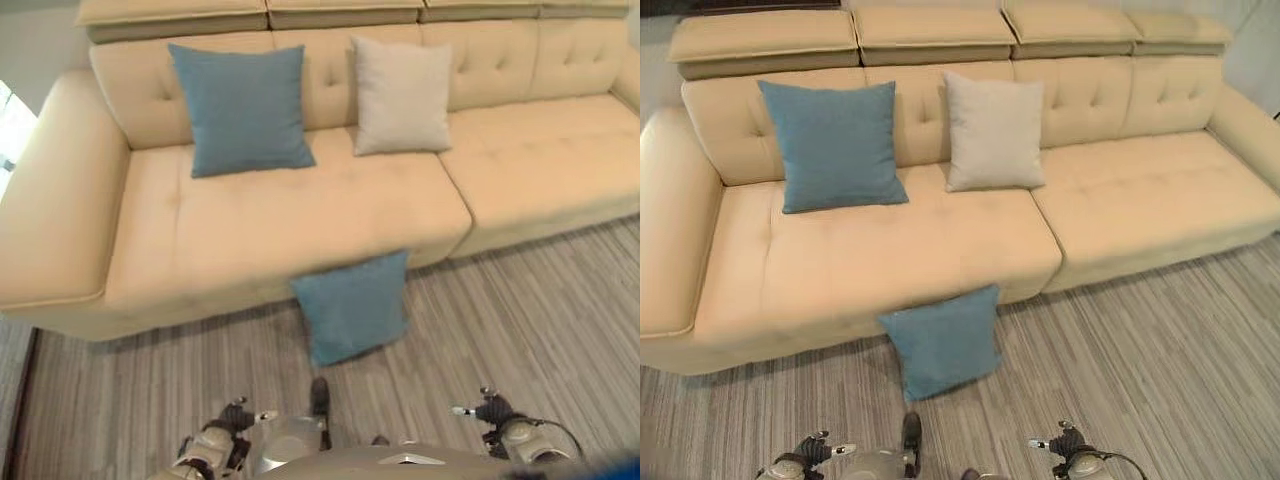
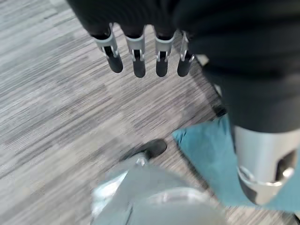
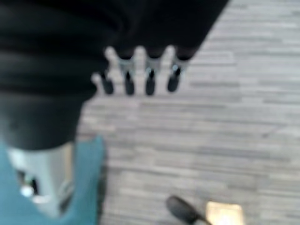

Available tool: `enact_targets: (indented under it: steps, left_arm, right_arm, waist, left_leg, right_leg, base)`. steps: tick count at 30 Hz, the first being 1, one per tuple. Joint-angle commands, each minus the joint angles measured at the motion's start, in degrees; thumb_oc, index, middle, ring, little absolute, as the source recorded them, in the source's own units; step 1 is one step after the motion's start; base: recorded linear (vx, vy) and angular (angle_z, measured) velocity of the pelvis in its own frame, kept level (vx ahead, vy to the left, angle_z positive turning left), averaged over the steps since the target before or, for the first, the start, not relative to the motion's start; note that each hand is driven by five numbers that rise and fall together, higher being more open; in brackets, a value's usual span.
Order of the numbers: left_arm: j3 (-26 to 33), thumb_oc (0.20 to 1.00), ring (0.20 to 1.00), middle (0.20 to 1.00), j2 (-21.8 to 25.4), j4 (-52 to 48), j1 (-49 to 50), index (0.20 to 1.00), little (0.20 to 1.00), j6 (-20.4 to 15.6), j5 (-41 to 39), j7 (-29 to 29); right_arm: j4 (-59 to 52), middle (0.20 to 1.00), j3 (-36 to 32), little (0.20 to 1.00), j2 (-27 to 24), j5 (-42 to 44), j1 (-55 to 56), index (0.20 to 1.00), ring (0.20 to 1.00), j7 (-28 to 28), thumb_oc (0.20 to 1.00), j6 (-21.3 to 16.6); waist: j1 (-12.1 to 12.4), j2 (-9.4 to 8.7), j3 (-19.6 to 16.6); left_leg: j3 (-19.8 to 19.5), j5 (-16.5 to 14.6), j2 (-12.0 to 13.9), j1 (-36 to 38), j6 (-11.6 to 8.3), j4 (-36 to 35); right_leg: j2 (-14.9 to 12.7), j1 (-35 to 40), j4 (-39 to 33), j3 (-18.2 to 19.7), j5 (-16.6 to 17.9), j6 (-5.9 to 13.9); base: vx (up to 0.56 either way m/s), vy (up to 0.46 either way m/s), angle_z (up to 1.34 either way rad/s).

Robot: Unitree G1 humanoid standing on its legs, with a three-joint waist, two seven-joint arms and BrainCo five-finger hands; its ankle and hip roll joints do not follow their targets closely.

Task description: Pick up all the scattered cushions and arrange them neatly on the sofa.

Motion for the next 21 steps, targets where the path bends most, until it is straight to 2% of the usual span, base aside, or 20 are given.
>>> enact_targets:
  steps: [1,2,4,6,7,11,15,21]
  left_arm:
    - [1.43,1.000,1.000,1.000,0.59,0.68,-1.07,1.000,1.000,-0.31,1.34,-0.10]
    - [1.43,1.000,1.000,1.000,0.86,0.70,-1.32,1.000,1.000,-0.35,1.30,-0.09]
    - [1.34,1.000,1.000,1.000,1.17,0.71,-1.50,1.000,1.000,-0.37,1.40,0.04]
    - [1.26,1.000,1.000,1.000,1.57,0.77,-1.73,1.000,1.000,-0.42,1.59,0.12]
    - [1.37,1.000,1.000,1.000,1.79,0.53,-2.17,1.000,1.000,-0.58,1.31,0.31]
    - [1.14,1.000,1.000,1.000,1.72,0.55,-2.37,1.000,1.000,-0.90,1.13,0.50]
    - [1.24,1.000,1.000,1.000,1.80,0.94,-2.36,1.000,1.000,-1.03,1.07,0.72]
    - [1.07,1.000,1.000,1.000,1.32,0.46,-2.87,1.000,1.000,-1.31,0.23,1.50]
  right_arm:
    - [-1.95,1.000,0.48,1.000,-1.95,-0.98,-2.29,1.000,1.000,-0.32,1.000,-0.38]
    - [-2.31,1.000,0.27,1.000,-1.85,-0.72,-2.56,1.000,1.000,-0.25,1.000,-0.44]
    - [-2.66,1.000,0.21,1.000,-1.70,-0.49,-2.68,1.000,1.000,-0.24,1.000,-0.54]
    - [-2.77,1.000,0.21,1.000,-1.74,-0.34,-2.86,1.000,1.000,-0.23,1.000,-0.49]
    - [-2.95,1.000,0.14,1.000,-1.90,-0.22,-3.15,1.000,1.000,-0.31,1.000,-0.51]
    - [-3.40,1.000,0.07,1.000,-2.18,-0.33,-3.43,1.000,1.000,-0.52,1.000,-0.45]
    - [-3.98,1.000,0.60,1.000,-2.14,-0.65,-3.57,1.000,1.000,-0.45,1.000,-0.38]
    - [-4.40,1.000,1.15,1.000,-2.73,-0.33,-3.68,1.000,1.000,-1.10,1.000,-0.70]
  waist:
    - [0.90,-0.50,0.64]
    - [0.58,-0.30,0.88]
    - [0.22,-0.15,1.10]
    - [-0.13,0.23,1.24]
    - [-0.55,0.66,1.72]
    - [-1.59,0.15,2.35]
    - [-1.33,-0.33,2.49]
    - [-1.19,-0.58,2.41]
  left_leg:
    - [-1.78,-7.88,0.24,-0.69,-2.36,6.51]
    - [-2.23,-8.17,0.19,-0.37,-2.09,6.61]
    - [-2.61,-8.48,0.12,0.18,-1.88,6.52]
    - [-3.55,-9.03,0.15,1.10,-1.66,6.35]
    - [-4.37,-9.47,0.40,1.80,-1.75,6.42]
    - [-6.10,-11.00,-0.61,2.83,-1.79,7.60]
    - [-7.08,-11.30,-0.58,2.73,-2.06,7.70]
    - [-7.80,-10.75,0.87,0.97,-3.38,7.50]
  right_leg:
    - [0.01,-6.56,7.38,1.17,6.45,2.63]
    - [-0.14,-7.68,9.07,1.95,6.94,3.27]
    - [-0.21,-8.83,10.37,2.81,7.39,3.15]
    - [-0.72,-9.98,8.46,3.59,7.47,2.48]
    - [-1.80,-11.44,6.03,3.62,8.63,2.15]
    - [-2.51,-12.11,1.59,7.64,10.97,3.05]
    - [-2.76,-12.47,0.67,8.48,11.68,3.08]
    - [-1.99,-13.29,0.93,6.96,10.39,2.12]
  base:
    - [0.06,0.114,-0.07]
    - [0.08,0.097,-0.17]
    - [0.07,0.047,0.10]
    - [0.12,-0.015,0.21]
    - [0.16,-0.062,0.14]
    - [0.11,-0.058,0.27]
    - [0.05,-0.119,0.31]
    - [0.03,-0.145,0.04]
